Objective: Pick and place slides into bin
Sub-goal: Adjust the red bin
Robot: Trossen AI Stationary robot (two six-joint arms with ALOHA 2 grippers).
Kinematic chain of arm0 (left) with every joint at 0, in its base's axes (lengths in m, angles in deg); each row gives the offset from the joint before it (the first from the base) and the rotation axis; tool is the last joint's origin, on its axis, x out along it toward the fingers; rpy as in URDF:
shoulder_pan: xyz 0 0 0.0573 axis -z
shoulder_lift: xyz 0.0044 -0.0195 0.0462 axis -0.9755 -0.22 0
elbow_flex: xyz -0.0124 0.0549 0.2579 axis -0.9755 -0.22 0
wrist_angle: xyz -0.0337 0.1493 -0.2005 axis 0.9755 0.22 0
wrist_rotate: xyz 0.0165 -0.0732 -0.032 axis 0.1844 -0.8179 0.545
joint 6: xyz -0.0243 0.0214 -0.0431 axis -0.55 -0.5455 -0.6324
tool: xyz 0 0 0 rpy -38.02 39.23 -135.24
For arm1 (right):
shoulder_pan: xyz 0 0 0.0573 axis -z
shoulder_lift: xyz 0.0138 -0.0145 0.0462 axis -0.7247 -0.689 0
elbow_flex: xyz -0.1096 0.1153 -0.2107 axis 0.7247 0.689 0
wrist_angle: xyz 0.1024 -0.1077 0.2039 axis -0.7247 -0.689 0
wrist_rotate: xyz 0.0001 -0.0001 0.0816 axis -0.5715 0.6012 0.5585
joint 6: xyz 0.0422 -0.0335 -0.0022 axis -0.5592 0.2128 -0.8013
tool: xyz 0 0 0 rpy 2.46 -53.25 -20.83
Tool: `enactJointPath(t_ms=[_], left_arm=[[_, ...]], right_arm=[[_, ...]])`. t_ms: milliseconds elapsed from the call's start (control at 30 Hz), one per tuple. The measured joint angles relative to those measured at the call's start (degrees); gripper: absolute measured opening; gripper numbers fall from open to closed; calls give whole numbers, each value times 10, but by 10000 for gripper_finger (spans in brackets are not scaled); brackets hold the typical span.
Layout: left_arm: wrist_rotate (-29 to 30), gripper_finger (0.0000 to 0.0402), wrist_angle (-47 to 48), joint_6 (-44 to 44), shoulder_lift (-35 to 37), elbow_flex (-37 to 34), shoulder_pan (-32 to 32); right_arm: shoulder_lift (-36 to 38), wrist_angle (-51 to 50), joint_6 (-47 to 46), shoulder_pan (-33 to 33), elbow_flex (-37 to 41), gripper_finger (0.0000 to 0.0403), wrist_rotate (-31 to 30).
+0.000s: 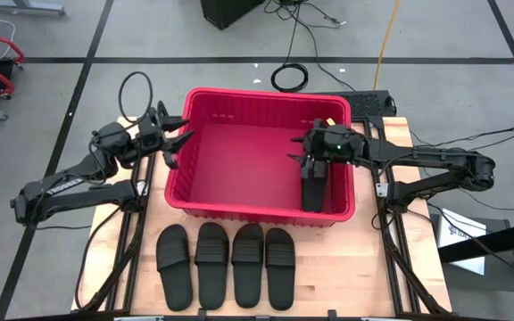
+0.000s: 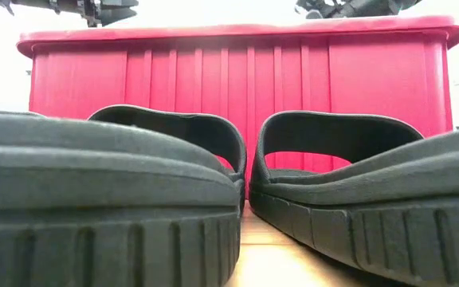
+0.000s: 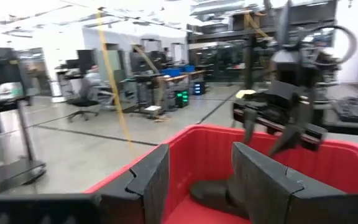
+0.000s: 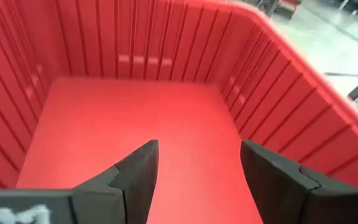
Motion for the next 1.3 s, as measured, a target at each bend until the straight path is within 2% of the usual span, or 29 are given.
enactJointPath(t_ms=[267,567,800,967,1133,1300], left_arm=[[-90,179,1,0,23,0,15],[-132,179,-14,-11,24,0,69],[-134,179,-11,-18,23,0,133],[-134,179,-1,-19,20,0,196],[-133,179,6,-16,9,0,262],[-94,179,8,-15,-11,0,310]], right_arm=[[5,57,-2,-47,-1,219,1],[5,78,-6,-142,-1,219,1],[5,114,-5,-226,-1,219,2],[3,104,-25,-280,-1,219,2],[-20,104,-38,-329,-1,219,34],[-47,104,-55,-362,0,219,31]])
